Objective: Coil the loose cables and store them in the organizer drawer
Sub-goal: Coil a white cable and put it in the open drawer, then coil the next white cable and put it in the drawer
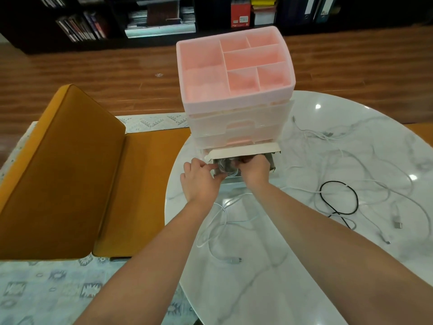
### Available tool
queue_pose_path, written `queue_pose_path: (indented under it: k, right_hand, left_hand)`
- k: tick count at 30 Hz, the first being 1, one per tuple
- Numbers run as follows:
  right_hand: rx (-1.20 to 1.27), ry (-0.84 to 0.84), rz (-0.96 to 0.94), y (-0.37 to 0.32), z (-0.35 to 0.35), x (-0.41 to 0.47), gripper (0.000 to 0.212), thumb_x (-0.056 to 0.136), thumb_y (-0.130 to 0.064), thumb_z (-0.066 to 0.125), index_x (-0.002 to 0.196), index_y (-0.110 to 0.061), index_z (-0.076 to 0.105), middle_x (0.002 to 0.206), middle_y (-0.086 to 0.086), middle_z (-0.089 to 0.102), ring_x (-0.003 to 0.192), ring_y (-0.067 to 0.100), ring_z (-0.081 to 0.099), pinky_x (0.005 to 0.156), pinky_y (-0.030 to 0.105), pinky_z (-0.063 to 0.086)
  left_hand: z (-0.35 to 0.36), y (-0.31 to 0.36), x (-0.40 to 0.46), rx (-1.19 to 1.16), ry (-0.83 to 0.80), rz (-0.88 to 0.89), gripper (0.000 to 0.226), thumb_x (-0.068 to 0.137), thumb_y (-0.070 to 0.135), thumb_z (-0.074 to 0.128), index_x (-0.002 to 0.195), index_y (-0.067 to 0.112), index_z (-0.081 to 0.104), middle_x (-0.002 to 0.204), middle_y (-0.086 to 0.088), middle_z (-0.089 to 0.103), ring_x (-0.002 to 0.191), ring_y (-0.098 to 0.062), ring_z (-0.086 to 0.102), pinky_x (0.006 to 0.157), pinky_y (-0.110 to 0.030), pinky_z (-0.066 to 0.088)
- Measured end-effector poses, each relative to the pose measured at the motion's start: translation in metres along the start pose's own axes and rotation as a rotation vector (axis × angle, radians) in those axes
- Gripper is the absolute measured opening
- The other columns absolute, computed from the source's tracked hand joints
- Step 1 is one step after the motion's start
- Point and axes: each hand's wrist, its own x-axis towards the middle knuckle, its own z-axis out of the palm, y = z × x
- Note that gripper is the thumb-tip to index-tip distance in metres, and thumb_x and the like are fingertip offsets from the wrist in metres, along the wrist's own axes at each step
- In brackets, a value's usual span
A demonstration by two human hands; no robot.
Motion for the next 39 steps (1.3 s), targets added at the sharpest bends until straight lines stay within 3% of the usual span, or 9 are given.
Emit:
queue_pose_path:
  k: [4,9,11,17,20,26,31,35,39]
  right_hand:
    - [-0.032,-0.059,-0.037,-0.002,0.004,0.005,0.023,0.086,-0.013,0.071,0.102,0.004,0.070,0.096,0.010,0.070,0.079,0.021,0.057,0.068,0.024,0.039]
    - [-0.180,-0.149,-0.090,0.000,0.002,0.009,0.020,0.088,-0.010,0.063,0.100,0.005,0.069,0.098,0.018,0.070,0.092,0.032,0.063,0.076,0.032,0.049]
    - [-0.257,-0.166,-0.106,0.005,0.002,0.014,0.019,0.089,-0.007,0.060,0.102,0.003,0.070,0.100,0.016,0.070,0.094,0.032,0.064,0.074,0.029,0.047]
    - [-0.411,-0.088,-0.151,0.011,0.001,0.018,0.013,0.086,-0.011,0.067,0.095,-0.001,0.069,0.095,0.015,0.069,0.090,0.032,0.065,0.070,0.029,0.048]
    - [-0.435,-0.081,-0.174,0.010,0.000,0.018,0.011,0.087,-0.009,0.065,0.095,-0.002,0.069,0.095,0.015,0.069,0.091,0.033,0.064,0.076,0.034,0.052]
    - [-0.466,-0.179,-0.216,0.010,-0.014,0.011,0.026,0.089,-0.032,0.068,0.106,-0.014,0.074,0.100,0.010,0.073,0.095,0.031,0.065,0.082,0.036,0.054]
    - [-0.350,-0.081,-0.425,0.018,-0.029,-0.016,0.018,0.090,-0.010,0.060,0.100,-0.010,0.074,0.102,0.007,0.073,0.101,0.026,0.062,0.086,0.038,0.051]
    - [-0.308,-0.058,-0.512,0.030,-0.045,-0.045,0.017,0.086,-0.009,0.063,0.096,-0.016,0.076,0.094,0.001,0.070,0.095,0.021,0.059,0.085,0.033,0.050]
    - [-0.397,-0.143,-0.518,0.050,-0.055,-0.072,0.018,0.086,-0.013,0.062,0.095,-0.020,0.076,0.090,-0.004,0.070,0.091,0.016,0.060,0.082,0.029,0.049]
  left_hand:
    - [0.000,0.002,0.002,0.108,-0.009,0.053,0.040,0.087,0.058,0.058,0.116,0.032,0.070,0.116,0.002,0.051,0.110,-0.019,0.041,0.089,-0.032,0.035]
    - [0.002,0.003,0.004,0.197,-0.023,0.093,0.039,0.091,0.059,0.052,0.115,0.035,0.069,0.117,0.002,0.054,0.111,-0.022,0.041,0.089,-0.034,0.034]
    - [0.003,0.003,0.005,0.206,-0.028,0.109,0.037,0.092,0.059,0.050,0.117,0.037,0.068,0.118,0.003,0.055,0.111,-0.022,0.040,0.089,-0.034,0.034]
    - [0.007,0.000,0.008,0.184,-0.055,0.084,0.042,0.091,0.062,0.048,0.117,0.038,0.068,0.123,0.004,0.053,0.112,-0.022,0.039,0.092,-0.035,0.035]
    - [0.008,-0.002,0.007,0.186,-0.064,0.099,0.039,0.094,0.059,0.046,0.119,0.038,0.068,0.125,0.002,0.052,0.114,-0.023,0.038,0.093,-0.036,0.036]
    - [0.003,-0.003,0.001,0.140,-0.041,0.121,0.030,0.099,0.045,0.046,0.119,0.036,0.068,0.130,0.003,0.054,0.116,-0.023,0.040,0.091,-0.034,0.036]
    - [-0.006,-0.002,-0.014,0.031,0.007,0.091,0.027,0.097,0.042,0.053,0.113,0.030,0.071,0.126,0.002,0.052,0.117,-0.020,0.041,0.090,-0.032,0.040]
    - [-0.006,0.001,-0.041,-0.040,0.024,0.066,0.025,0.095,0.045,0.055,0.110,0.030,0.070,0.117,0.001,0.052,0.112,-0.018,0.042,0.088,-0.031,0.045]
    - [-0.004,-0.007,-0.071,-0.093,-0.119,0.039,0.025,0.096,0.044,0.051,0.107,0.031,0.069,0.114,0.004,0.060,0.107,-0.018,0.051,0.086,-0.034,0.046]
